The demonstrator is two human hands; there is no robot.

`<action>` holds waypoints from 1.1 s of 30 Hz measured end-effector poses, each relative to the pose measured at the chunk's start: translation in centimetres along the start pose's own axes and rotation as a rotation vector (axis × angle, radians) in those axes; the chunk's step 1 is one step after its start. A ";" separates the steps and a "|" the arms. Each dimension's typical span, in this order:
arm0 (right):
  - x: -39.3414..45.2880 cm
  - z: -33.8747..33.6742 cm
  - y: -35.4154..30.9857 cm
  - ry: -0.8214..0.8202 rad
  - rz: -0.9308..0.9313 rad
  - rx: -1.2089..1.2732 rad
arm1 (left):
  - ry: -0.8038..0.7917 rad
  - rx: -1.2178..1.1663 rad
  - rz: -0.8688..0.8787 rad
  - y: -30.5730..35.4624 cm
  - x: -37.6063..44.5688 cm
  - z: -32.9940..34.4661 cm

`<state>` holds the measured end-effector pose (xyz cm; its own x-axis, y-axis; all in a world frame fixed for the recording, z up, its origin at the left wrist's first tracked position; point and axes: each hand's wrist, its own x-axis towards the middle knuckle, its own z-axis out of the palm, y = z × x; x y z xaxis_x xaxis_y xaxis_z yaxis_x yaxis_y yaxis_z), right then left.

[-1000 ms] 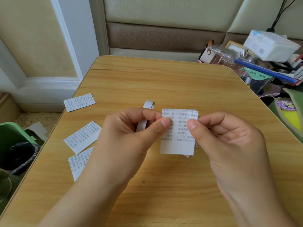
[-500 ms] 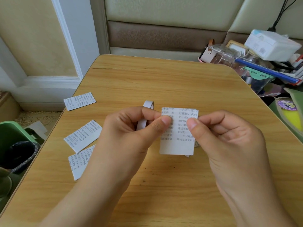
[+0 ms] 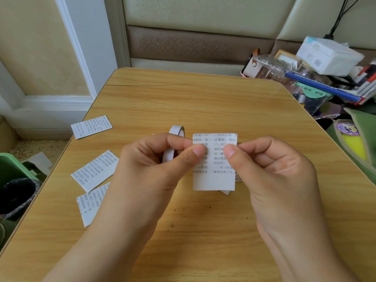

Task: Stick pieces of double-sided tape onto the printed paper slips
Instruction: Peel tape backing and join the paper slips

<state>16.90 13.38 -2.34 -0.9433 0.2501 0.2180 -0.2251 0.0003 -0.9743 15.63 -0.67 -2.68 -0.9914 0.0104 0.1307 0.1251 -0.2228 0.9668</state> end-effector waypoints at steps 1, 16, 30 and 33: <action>0.0 0.0 0.0 0.004 0.000 0.009 | -0.001 0.001 0.002 0.1 0.0 0.1; 0.0 -1.3 -0.4 -0.160 -0.214 -0.429 | -0.116 0.339 0.069 0.1 0.1 -0.3; 0.3 -0.8 0.2 -0.100 -0.027 -0.171 | 0.034 0.010 -0.078 0.0 0.3 -0.7; 0.3 -0.9 0.1 -0.080 -0.032 -0.181 | 0.034 0.089 -0.067 0.1 0.3 -0.7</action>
<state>16.78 14.31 -2.40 -0.9545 0.1690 0.2457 -0.2147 0.1827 -0.9594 15.35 -1.39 -2.71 -0.9982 -0.0113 0.0592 0.0602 -0.1351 0.9890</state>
